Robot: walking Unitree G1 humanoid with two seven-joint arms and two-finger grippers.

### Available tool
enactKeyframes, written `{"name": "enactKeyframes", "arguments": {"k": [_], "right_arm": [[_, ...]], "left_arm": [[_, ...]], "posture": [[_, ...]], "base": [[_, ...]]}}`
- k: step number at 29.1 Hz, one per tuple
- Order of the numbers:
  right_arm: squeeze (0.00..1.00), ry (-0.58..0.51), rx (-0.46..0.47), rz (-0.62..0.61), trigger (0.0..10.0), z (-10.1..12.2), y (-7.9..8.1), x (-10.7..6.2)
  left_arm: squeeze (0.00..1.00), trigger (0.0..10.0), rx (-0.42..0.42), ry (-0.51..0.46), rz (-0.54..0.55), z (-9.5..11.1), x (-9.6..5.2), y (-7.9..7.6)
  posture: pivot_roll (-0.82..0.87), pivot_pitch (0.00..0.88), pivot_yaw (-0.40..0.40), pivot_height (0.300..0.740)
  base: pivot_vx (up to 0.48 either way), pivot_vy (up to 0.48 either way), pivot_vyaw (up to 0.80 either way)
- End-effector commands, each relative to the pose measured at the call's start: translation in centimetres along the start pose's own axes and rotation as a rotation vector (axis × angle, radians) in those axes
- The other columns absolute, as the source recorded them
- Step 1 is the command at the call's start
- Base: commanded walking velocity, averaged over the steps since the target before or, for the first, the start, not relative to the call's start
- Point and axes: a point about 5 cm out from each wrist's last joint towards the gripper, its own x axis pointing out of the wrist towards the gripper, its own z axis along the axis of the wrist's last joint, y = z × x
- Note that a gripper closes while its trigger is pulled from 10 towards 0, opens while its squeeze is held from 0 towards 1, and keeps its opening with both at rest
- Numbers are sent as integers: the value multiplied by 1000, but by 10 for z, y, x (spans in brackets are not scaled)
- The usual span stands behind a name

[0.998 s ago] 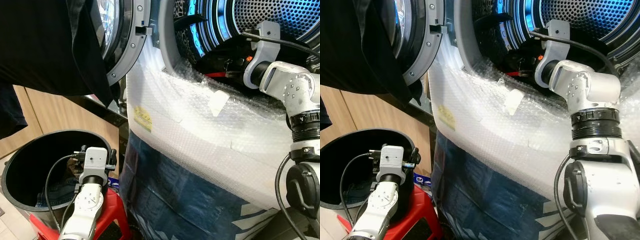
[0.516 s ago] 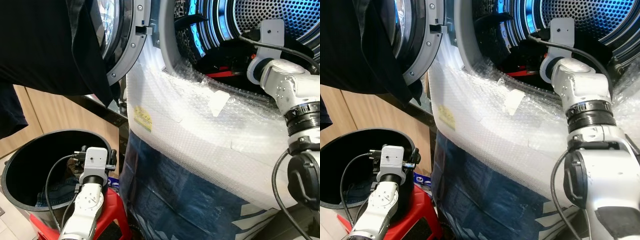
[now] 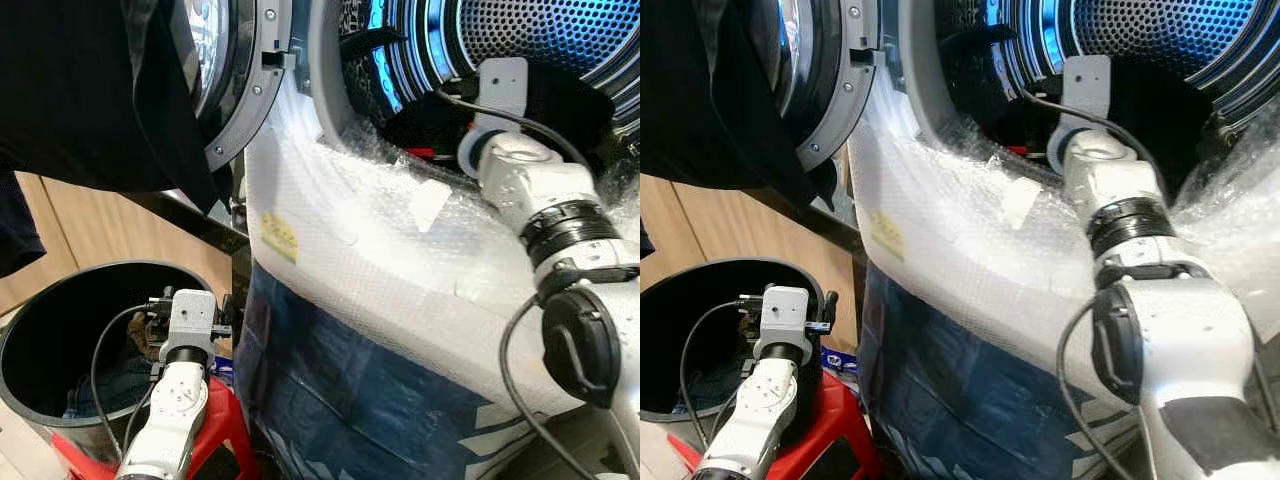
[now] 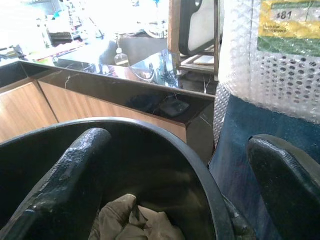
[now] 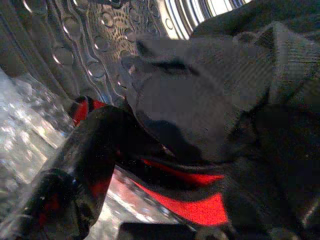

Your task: Clothes washing

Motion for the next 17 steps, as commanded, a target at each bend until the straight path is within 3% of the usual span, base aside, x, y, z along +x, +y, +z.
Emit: {"name": "enactKeyframes", "arguments": {"k": [1,9,10,14,17], "right_arm": [[0,-50,21,-30,10000,17,-2,-2],[0,-103,61,-125,10000,35,-12,-6],[0,-124,74,-198,10000,39,-25,-8],[0,-137,114,-295,10000,38,-49,-11],[0,-119,119,-305,10000,31,-55,-11]], "left_arm": [[0,10000,5,-17,-3,7,3,-3],[0,10000,6,-13,1,7,3,-3],[0,10000,11,-5,4,6,3,-3],[0,10000,6,-5,12,7,5,-1],[0,10000,6,-3,12,7,5,0]], "posture": [[110,0,-147,740],[127,0,-158,740],[138,0,-166,740],[140,0,-167,740],[130,0,-161,740]], "base": [[0,0,0],[0,0,0],[0,0,0],[0,0,0],[0,0,0]]}}
